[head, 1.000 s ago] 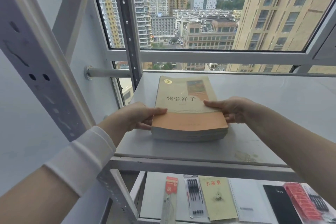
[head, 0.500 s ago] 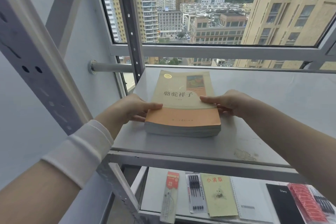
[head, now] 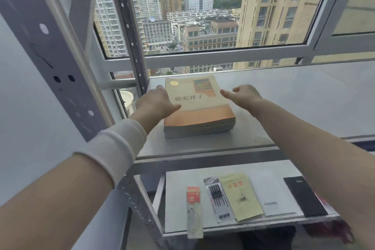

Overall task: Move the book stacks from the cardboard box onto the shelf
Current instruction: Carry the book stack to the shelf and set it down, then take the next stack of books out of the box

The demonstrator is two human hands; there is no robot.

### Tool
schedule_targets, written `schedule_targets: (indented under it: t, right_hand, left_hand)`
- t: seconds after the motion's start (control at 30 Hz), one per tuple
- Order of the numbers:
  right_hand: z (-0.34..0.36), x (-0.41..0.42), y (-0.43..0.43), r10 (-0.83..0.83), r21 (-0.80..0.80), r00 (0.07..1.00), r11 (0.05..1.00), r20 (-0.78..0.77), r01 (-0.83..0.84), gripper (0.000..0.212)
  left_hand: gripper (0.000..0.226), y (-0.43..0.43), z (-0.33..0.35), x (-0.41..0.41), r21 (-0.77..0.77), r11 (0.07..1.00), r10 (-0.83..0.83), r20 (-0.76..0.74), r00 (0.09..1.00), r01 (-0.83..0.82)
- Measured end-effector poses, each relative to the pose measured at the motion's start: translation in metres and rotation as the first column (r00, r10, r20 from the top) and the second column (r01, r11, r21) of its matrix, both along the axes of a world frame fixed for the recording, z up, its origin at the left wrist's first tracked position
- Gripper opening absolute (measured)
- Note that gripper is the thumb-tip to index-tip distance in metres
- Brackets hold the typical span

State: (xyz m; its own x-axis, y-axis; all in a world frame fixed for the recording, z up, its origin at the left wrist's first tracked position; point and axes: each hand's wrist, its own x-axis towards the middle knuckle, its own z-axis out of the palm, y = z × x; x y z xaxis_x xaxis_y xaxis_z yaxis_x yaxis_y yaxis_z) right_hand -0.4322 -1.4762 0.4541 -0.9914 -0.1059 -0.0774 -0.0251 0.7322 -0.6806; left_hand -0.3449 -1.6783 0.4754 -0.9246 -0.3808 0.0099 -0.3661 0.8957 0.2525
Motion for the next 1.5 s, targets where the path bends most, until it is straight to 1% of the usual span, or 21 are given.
schedule_targets:
  t: [0.07, 0.13, 0.23, 0.33, 0.47, 0.57, 0.67, 0.77, 0.9, 1.0, 1.07, 1.17, 1.27, 1.37, 1.5]
  right_hand:
    - [0.004, 0.018, 0.021, -0.024, 0.119, 0.99, 0.992, -0.14, 0.041, 0.065]
    - [0.003, 0.038, 0.052, -0.008, 0.287, 0.97, 0.954, -0.244, 0.08, 0.061]
    - [0.0, 0.068, 0.11, 0.055, 0.525, 0.959, 0.845, -0.277, 0.103, 0.058]
    - [-0.003, 0.1, 0.182, 0.038, 0.626, 0.962, 0.766, -0.27, 0.145, 0.057]
    - [-0.01, 0.157, 0.3, -0.079, 0.673, 0.967, 0.704, -0.242, 0.226, 0.06]
    - [-0.018, 0.206, 0.394, -0.192, 0.699, 0.957, 0.653, -0.219, 0.291, 0.065]
    - [-0.029, 0.263, 0.488, -0.315, 0.685, 0.93, 0.636, -0.19, 0.356, 0.066]
    - [-0.045, 0.326, 0.577, -0.425, 0.698, 0.892, 0.591, -0.156, 0.404, 0.062]
    - [-0.071, 0.404, 0.682, -0.599, 0.707, 0.796, 0.526, -0.086, 0.473, 0.062]
    - [-0.091, 0.456, 0.75, -0.685, 0.714, 0.727, 0.484, -0.051, 0.506, 0.061]
    - [-0.104, 0.488, 0.793, -0.735, 0.716, 0.677, 0.46, -0.024, 0.525, 0.059]
    - [-0.121, 0.528, 0.861, -0.795, 0.74, 0.606, 0.409, 0.002, 0.534, 0.061]
    - [-0.132, 0.555, 0.926, -0.838, 0.751, 0.546, 0.366, 0.008, 0.549, 0.061]
    - [-0.144, 0.579, 0.986, -0.891, 0.759, 0.45, 0.329, 0.053, 0.563, 0.059]
    - [-0.169, 0.613, 1.058, -0.929, 0.749, 0.346, 0.32, 0.128, 0.58, 0.059]
  left_hand:
    - [0.069, 0.02, 0.01, 0.0, -0.078, 0.991, -0.111, -0.079, 0.991, 0.105]
    - [0.06, 0.05, 0.017, -0.001, -0.109, 0.97, -0.232, -0.136, 0.963, 0.218]
    - [0.051, 0.111, 0.022, 0.002, -0.201, 0.907, -0.399, -0.129, 0.908, 0.37]
    - [0.052, 0.184, 0.016, 0.01, -0.305, 0.81, -0.544, -0.077, 0.835, 0.5]
    - [0.05, 0.299, 0.002, 0.025, -0.274, 0.698, -0.692, -0.02, 0.722, 0.662]
    - [0.047, 0.402, -0.008, 0.049, -0.248, 0.619, -0.772, -0.012, 0.636, 0.746]
    - [0.048, 0.514, -0.024, 0.084, -0.227, 0.527, -0.839, 0.014, 0.543, 0.819]
    - [0.051, 0.618, -0.043, 0.122, -0.222, 0.412, -0.902, 0.041, 0.43, 0.884]
    - [0.048, 0.739, -0.068, 0.171, -0.209, 0.242, -0.961, 0.084, 0.264, 0.947]
    - [0.044, 0.827, -0.089, 0.206, -0.181, 0.131, -0.977, 0.145, 0.158, 0.975]
    - [0.048, 0.885, -0.106, 0.229, -0.157, 0.048, -0.978, 0.192, 0.078, 0.986]
    - [0.053, 0.975, -0.125, 0.26, -0.127, -0.071, -0.974, 0.221, -0.042, 0.989]
    - [0.051, 1.058, -0.14, 0.282, -0.084, -0.143, -0.971, 0.205, -0.123, 0.986]
    - [0.048, 1.137, -0.157, 0.3, -0.031, -0.212, -0.955, 0.218, -0.201, 0.977]
    - [0.046, 1.226, -0.179, 0.322, 0.024, -0.303, -0.918, 0.261, -0.299, 0.953]
